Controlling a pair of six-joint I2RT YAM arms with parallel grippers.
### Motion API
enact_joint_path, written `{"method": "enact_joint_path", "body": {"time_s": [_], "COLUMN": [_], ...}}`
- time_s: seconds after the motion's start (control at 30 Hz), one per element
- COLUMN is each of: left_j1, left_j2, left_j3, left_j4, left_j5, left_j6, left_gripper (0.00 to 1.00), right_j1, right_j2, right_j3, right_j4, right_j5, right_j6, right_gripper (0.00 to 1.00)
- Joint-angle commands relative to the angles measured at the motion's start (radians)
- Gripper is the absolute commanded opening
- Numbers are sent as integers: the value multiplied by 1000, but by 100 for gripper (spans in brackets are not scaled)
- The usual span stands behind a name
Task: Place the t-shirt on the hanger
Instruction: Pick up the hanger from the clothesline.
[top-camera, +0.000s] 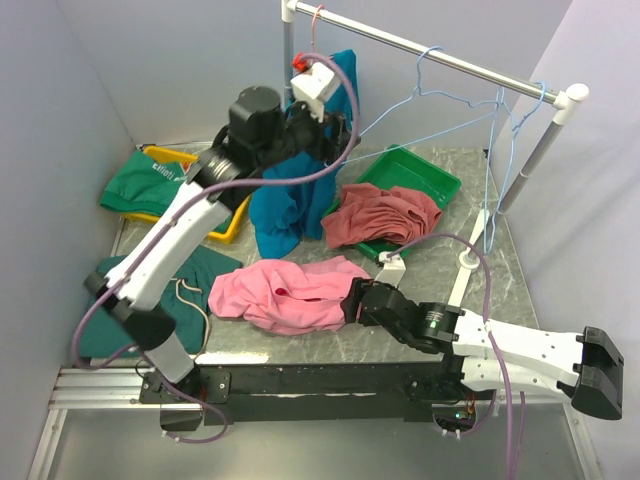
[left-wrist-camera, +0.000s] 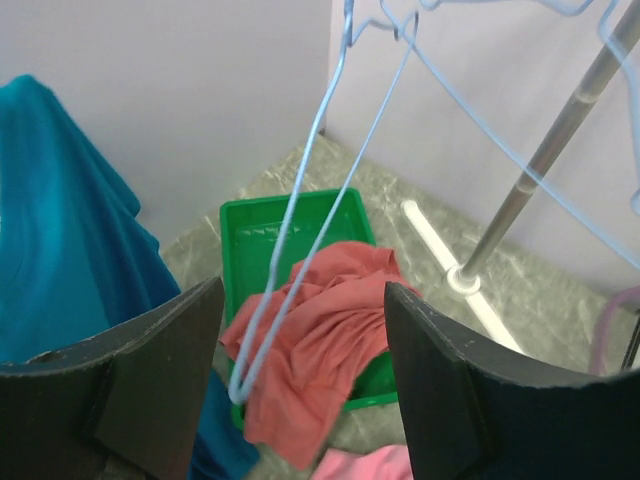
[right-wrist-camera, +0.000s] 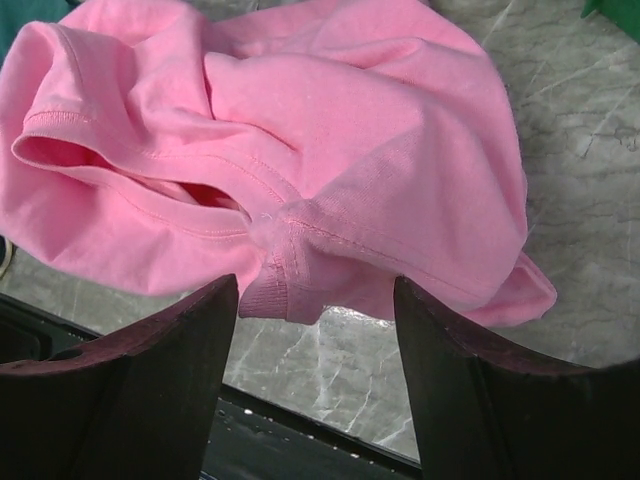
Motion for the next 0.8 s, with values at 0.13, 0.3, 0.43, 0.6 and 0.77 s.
{"method": "enact_joint_path", "body": {"time_s": [0.13,0.3,0.43,0.6,0.77], "left_j1": [45,45,45,43,45], "left_j2": [221,299,314,313,350], "left_j3": [301,332,294,246,266], "left_j4": [-79,-47,22,94,100], "left_j5": [215,245,222,227,236], "left_j6": [149,104,93,70,34], "left_gripper": [71,68,63,54,46], "right_j1": [22,25,34,43,50], "right_j2": [-6,-7,-4,-6,-16], "right_j3": [-2,-10,-10,-16,-28], "right_j4": [29,39,49,52,55], "right_j5": [25,25,16,17,17], "right_j6": [0,-2,-6,0,12], "right_gripper": [71,72,72,72,72]}}
